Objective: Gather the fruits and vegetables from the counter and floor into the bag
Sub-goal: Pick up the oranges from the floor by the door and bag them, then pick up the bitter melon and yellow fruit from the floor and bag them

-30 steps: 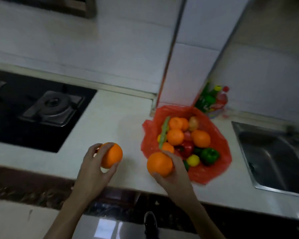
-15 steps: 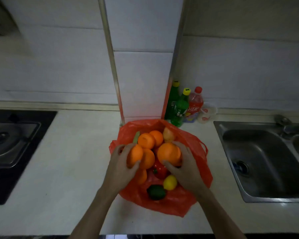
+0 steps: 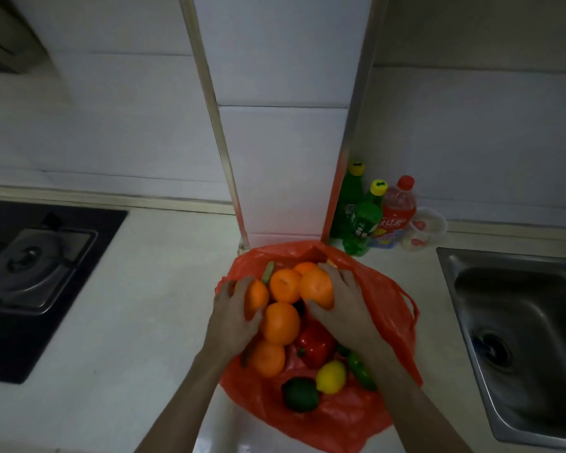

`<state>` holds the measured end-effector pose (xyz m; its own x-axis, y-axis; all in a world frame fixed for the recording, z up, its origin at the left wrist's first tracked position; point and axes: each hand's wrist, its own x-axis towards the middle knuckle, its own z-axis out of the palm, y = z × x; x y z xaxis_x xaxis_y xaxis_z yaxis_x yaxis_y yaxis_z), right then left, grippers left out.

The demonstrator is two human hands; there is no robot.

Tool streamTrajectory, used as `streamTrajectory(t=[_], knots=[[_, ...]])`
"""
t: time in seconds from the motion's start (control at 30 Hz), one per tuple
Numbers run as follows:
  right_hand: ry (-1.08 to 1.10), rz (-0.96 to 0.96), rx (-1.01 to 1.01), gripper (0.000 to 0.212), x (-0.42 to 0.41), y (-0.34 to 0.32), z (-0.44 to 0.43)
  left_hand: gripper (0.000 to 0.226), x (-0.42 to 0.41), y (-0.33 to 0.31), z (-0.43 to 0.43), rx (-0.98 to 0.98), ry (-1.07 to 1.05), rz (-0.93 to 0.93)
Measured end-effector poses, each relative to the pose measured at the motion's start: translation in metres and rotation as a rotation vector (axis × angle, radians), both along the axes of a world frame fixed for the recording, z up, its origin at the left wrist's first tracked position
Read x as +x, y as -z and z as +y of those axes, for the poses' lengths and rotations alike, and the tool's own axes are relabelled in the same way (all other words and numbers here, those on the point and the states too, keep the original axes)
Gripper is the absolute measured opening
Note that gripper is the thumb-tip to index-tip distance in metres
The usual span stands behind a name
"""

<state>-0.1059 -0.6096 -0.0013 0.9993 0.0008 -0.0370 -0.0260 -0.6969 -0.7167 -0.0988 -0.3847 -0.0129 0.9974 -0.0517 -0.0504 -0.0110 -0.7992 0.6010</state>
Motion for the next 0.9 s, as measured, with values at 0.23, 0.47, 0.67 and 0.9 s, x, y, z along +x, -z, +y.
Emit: streamTrajectory(t=[0.23,0.47,0.67,0.9], knots=[[-0.003,0.055,-0.074,0.075,0.002,0.001,-0.001,0.063,0.005,-0.004,0.002,0.043,0.002,0.034],[-0.007,0.04,-0.1,0.066,-0.006,-0.005,-0.004,0.065,-0.007,-0.019,0.016,0.066,0.034,0.025],[-0.075,-0.054,-0.08,0.057,-0.013,-0.023,0.018,0.059,-0.032,-0.04,0.055,0.057,0.004,-0.05],[-0.303,-0.176,-0.045,0.051,-0.025,-0.051,0.107,0.055,-0.095,-0.068,0.15,0.132,-0.188,-0.102]])
